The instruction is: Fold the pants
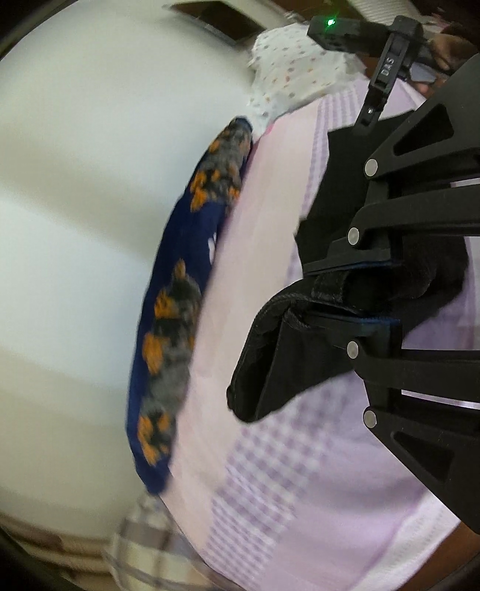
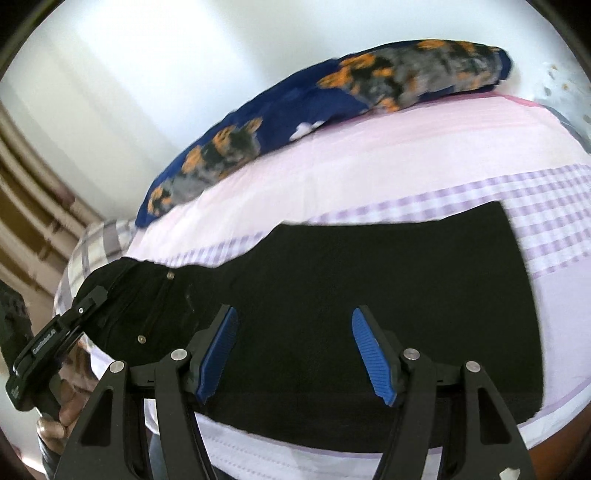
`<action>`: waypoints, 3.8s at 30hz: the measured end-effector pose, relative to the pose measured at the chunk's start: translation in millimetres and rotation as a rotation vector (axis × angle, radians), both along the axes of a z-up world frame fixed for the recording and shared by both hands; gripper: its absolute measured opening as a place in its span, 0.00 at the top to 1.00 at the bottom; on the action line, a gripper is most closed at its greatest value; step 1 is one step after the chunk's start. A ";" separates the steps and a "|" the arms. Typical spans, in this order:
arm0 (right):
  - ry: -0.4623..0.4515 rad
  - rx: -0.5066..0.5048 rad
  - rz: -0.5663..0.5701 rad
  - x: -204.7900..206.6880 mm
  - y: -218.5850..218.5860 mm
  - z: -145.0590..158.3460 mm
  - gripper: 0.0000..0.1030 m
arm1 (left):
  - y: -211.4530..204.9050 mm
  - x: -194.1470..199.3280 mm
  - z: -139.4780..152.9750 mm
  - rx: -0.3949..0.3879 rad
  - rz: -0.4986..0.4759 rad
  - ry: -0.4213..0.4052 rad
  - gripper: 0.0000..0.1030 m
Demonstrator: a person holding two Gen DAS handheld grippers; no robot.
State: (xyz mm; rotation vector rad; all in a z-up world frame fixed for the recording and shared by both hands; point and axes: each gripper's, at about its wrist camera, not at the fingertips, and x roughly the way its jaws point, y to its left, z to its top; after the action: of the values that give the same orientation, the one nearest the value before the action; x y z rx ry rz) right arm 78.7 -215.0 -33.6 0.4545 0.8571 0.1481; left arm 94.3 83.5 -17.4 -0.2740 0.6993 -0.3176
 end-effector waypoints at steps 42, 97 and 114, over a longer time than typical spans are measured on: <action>0.094 0.146 -0.109 -15.4 -105.3 -48.0 0.38 | -227.7 -37.6 -38.4 0.241 -0.552 -0.015 0.54; 0.140 0.340 0.156 40.8 -60.1 -60.3 0.87 | -141.7 10.4 -91.8 0.269 -0.305 0.150 0.38; 0.009 0.335 0.063 3.4 -87.7 9.6 0.89 | -126.1 -0.7 -68.9 0.240 -0.259 0.119 0.38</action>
State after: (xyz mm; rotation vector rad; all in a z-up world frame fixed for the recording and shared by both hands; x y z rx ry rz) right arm 82.1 -302.6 -24.0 0.7414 0.8584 0.3514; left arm 93.6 -42.6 -86.3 0.0273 0.8845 -0.4617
